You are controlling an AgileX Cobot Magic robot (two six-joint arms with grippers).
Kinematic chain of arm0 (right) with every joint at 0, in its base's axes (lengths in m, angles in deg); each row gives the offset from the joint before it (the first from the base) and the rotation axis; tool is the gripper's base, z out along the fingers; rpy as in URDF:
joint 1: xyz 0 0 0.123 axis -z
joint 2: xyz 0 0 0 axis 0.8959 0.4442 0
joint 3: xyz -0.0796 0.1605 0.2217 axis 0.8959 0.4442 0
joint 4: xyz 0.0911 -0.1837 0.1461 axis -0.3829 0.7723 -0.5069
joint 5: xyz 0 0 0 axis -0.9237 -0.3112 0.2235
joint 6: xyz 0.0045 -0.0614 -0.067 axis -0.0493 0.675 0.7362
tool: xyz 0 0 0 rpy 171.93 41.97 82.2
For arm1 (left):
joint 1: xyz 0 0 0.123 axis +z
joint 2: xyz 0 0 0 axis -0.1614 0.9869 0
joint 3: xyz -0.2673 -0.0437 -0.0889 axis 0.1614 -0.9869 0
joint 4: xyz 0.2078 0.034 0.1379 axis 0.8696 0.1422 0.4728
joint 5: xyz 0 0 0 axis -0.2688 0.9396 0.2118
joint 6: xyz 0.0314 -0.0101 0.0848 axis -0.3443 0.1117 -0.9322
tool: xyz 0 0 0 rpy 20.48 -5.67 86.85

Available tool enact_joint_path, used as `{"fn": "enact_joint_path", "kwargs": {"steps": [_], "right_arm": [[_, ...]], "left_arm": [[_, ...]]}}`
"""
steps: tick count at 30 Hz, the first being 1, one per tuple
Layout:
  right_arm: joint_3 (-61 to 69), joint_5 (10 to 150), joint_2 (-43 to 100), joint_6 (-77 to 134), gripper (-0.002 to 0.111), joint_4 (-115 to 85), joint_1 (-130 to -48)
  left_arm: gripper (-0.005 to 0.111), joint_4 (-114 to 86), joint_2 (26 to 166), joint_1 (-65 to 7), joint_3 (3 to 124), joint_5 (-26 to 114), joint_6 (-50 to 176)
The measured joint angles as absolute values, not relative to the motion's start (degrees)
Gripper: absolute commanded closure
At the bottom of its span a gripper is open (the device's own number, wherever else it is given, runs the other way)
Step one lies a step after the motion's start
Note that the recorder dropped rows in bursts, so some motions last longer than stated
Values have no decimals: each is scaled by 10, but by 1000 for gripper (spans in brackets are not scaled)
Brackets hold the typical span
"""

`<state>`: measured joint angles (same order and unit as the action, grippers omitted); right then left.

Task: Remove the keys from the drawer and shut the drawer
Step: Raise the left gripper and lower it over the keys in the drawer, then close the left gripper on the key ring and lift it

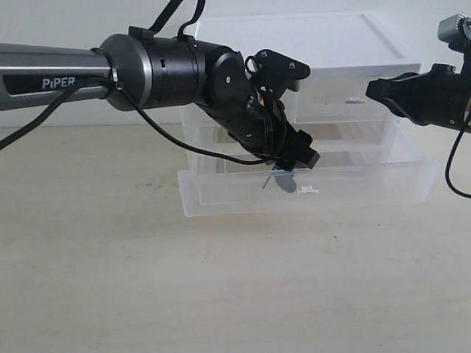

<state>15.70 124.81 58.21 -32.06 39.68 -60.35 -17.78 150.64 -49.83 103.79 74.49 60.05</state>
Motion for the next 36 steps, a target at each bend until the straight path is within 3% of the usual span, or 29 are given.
{"fn": "enact_joint_path", "kwargs": {"steps": [11, 26, 36], "right_arm": [[157, 1248, 582, -321, 108, 397, -603], [157, 1248, 582, -323, 108, 399, -603], [157, 1249, 582, -325, 108, 402, -603]], "left_arm": [[43, -186, 1523, -498, 1048, 715, 590], [43, -147, 1547, -497, 1197, 941, 665], [43, -154, 1580, -499, 1197, 926, 676]]}}
